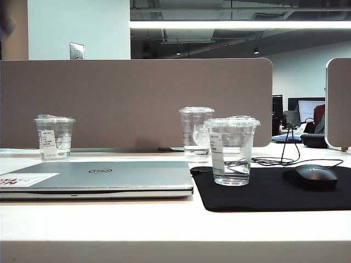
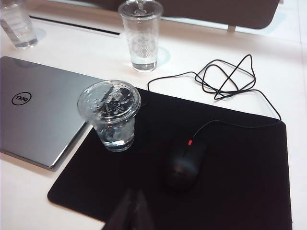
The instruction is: Pick up the coffee cup on the middle and place it on the right side of the laptop.
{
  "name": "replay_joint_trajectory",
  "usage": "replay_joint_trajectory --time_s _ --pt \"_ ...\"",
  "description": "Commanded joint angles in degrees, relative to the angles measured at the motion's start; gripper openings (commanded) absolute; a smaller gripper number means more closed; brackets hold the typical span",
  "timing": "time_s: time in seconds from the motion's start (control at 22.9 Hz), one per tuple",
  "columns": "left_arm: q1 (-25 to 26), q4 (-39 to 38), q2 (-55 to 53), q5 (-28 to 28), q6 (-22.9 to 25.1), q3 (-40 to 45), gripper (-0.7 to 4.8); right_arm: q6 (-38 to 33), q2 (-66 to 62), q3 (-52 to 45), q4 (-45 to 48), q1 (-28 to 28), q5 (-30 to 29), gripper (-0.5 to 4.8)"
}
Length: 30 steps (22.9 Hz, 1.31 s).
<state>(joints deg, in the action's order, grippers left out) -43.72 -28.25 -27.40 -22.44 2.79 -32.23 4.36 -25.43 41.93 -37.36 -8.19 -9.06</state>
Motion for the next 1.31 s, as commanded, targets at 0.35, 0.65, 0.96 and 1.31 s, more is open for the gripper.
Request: replay_joint_trajectory --time_s 0.35,0.65,0.96,1.31 --pt "0.48 16.33 15.52 -0.72 1.44 18.38 -0.06 -0.13 13.03 -13.11 8.96 0.0 -1.6 -0.01" --pt "0.57 19.63 22.4 0.76 3.85 24.28 -0.06 -0.33 24.94 -19.87 10.71 0.07 -2.45 -0.01" --pt "8.61 30.91 23.04 0.85 -1.01 31.89 -0.06 -0.33 25.44 -21.97 12.63 0.07 -2.36 -0.01" --pt "32.2 32.57 23.02 18.97 -0.09 31.89 -0.06 -2.84 25.4 -32.83 23.56 0.07 8.5 -0.01"
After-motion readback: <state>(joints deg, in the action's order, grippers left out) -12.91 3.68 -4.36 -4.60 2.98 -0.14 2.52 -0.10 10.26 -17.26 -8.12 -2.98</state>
